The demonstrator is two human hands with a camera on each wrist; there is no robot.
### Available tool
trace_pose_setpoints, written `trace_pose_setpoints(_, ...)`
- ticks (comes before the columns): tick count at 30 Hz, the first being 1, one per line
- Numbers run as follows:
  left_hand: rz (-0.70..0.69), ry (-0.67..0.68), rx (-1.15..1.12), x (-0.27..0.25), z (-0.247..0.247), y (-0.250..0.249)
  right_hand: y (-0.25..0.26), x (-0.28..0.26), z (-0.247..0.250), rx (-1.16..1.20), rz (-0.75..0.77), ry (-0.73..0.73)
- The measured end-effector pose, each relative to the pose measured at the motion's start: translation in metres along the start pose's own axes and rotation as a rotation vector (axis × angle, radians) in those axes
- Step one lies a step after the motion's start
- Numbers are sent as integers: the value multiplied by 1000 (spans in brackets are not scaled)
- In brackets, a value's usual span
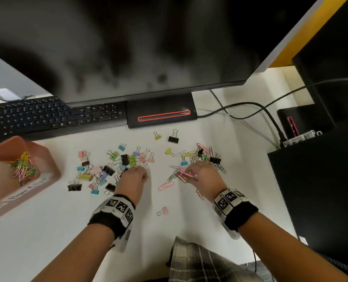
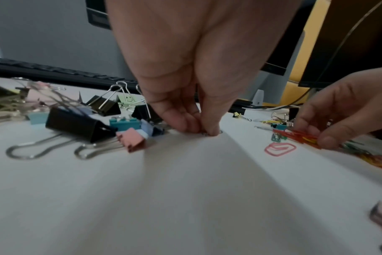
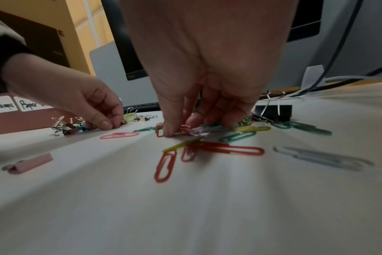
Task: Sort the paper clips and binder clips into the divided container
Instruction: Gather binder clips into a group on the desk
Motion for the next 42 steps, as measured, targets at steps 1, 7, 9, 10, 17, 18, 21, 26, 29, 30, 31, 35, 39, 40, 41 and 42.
trace_pose_setpoints(1, 8, 9, 4, 1, -1, 0, 0, 2, 1, -7, 1, 16)
trace_pose_setpoints(7, -159, 74, 5, -6, -5, -16, 0, 9, -1, 3, 26, 7)
trace_pose_setpoints(9, -249, 28, -7, -16, -10, -29, 0, 10, -2, -40, 46, 6)
trace_pose_setpoints(10, -279, 12, 2, -21, -15, -36, 1, 11, -2, -61, 45, 8)
trace_pose_setpoints(17, -256, 2, 35, -11, -43, -46, 4, 18, 5, -103, 21, 31)
trace_pose_setpoints(18, -236, -24, 15, -9, -42, -46, 4, 20, 4, -141, 17, 57)
trace_pose_setpoints(21, -180, -56, -61, -2, -37, -48, 7, 24, 4, -250, 13, 110)
trace_pose_setpoints(26, -176, -8, -82, 0, -41, -44, 9, 23, 3, -300, 68, 112)
trace_pose_setpoints(29, -203, -16, -76, -2, -43, -42, 6, 20, 10, -174, 82, 100)
trace_pose_setpoints(30, -211, -20, -86, -2, -41, -42, 5, 18, 14, -105, 86, 73)
trace_pose_setpoints(31, -217, -19, -105, -2, -39, -40, 3, 16, 18, -28, 89, 39)
trace_pose_setpoints(35, -300, 7, -195, -2, -26, -42, -4, 8, 31, 191, 85, -66)
trace_pose_setpoints(39, -462, 132, -93, 0, -34, -61, -8, 4, 35, 207, 80, -53)
trace_pose_setpoints(40, -462, 150, -60, 3, -38, -63, -8, 4, 34, 205, 74, -27)
trace_pose_setpoints(41, -457, 142, -55, 5, -40, -65, -7, 4, 33, 204, 70, -6)
trace_pose_setpoints(42, -442, 127, -70, 8, -41, -66, -6, 3, 31, 201, 70, 7)
Point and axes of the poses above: each hand's wrist, its own x-axis towards the middle knuckle, its own z-axis out of the back of the hand, y = z × x, the point moved 2 cm from there along x, towards the middle knuckle, and after that the axes turned 6 degrees about x, right-handed, at the moved point
